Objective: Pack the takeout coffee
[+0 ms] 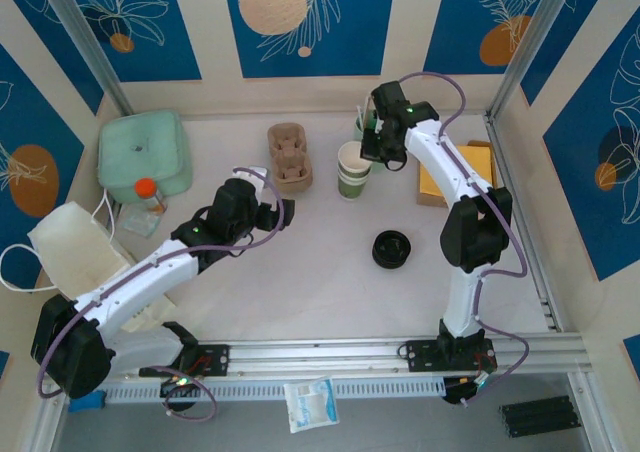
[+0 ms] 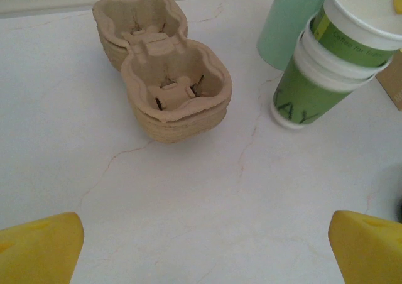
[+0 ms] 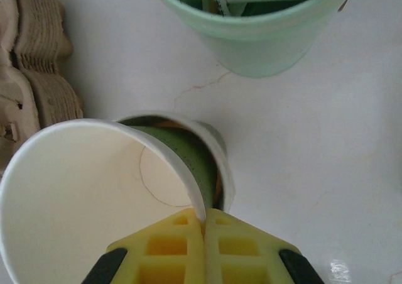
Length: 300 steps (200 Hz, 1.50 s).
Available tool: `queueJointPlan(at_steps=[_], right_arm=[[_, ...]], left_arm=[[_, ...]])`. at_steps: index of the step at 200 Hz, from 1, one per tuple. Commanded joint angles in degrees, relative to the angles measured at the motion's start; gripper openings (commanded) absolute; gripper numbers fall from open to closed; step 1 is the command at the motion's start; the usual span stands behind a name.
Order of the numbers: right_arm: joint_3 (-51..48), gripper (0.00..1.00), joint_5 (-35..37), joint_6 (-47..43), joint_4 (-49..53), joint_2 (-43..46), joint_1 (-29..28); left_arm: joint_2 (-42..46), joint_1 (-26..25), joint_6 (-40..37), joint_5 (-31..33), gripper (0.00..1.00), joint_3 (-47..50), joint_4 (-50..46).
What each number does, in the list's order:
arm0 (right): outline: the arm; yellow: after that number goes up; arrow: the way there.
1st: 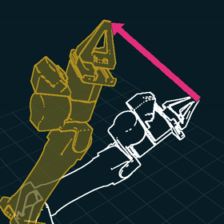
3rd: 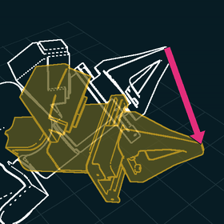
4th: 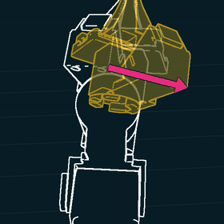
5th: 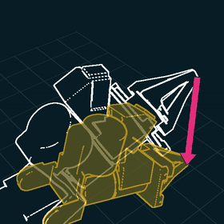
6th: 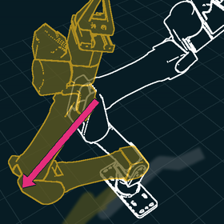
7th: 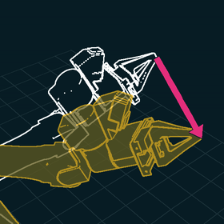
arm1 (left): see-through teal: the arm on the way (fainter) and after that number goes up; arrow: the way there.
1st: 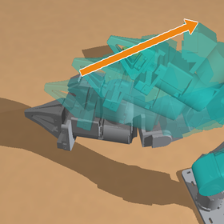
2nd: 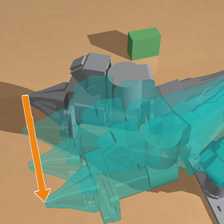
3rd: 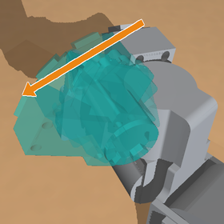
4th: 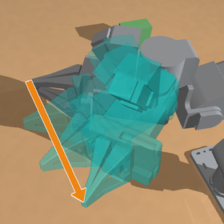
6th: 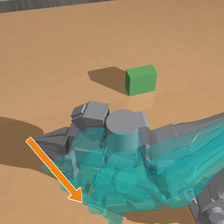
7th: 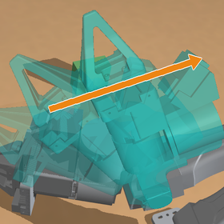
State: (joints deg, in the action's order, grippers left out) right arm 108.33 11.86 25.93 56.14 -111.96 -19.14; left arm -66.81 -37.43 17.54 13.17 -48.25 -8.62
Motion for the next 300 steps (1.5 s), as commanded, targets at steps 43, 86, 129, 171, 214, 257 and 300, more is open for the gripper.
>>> queueJointPlan(at_steps=[43, 86, 129, 171, 214, 257, 300], right_arm=[[-6.3, 0.00, 0.3, 0.3, -2.1, 3.6, -1.7], [-3.5, 0.00, 0.3, 0.1, -1.5, 4.4, -1.6], [2.1, 0.00, 0.5, -0.6, 0.7, 6.0, -1.4], [3.2, 0.00, -0.2, -0.4, 1.2, 11.5, -2.0], [2.5, 0.00, -0.7, -1.0, 3.4, 16.9, -6.4], [-6.2, 0.00, 0.9, 0.9, 3.3, 22.8, -14.5], [-20.2, 0.00, 1.0, 7.1, -0.9, 25.5, -22.4]], left_arm=[[1.3, -0.9, -0.8, 0.5, 0.99, -0.9, -0.3], [1.0, -1.0, -0.9, 0.5, 0.99, -1.1, -0.3], [0.6, -1.0, -1.0, 0.5, 0.99, -1.3, -0.3], [0.6, -1.1, -1.0, 0.9, 0.99, -1.5, -0.6], [1.9, -1.1, -0.9, 1.9, 0.99, -1.7, -3.7], [8.4, -1.1, 2.1, 1.5, 1.00, 2.4, -8.9], [15.1, -1.1, 4.3, 1.5, 0.99, 5.7, -13.1]])
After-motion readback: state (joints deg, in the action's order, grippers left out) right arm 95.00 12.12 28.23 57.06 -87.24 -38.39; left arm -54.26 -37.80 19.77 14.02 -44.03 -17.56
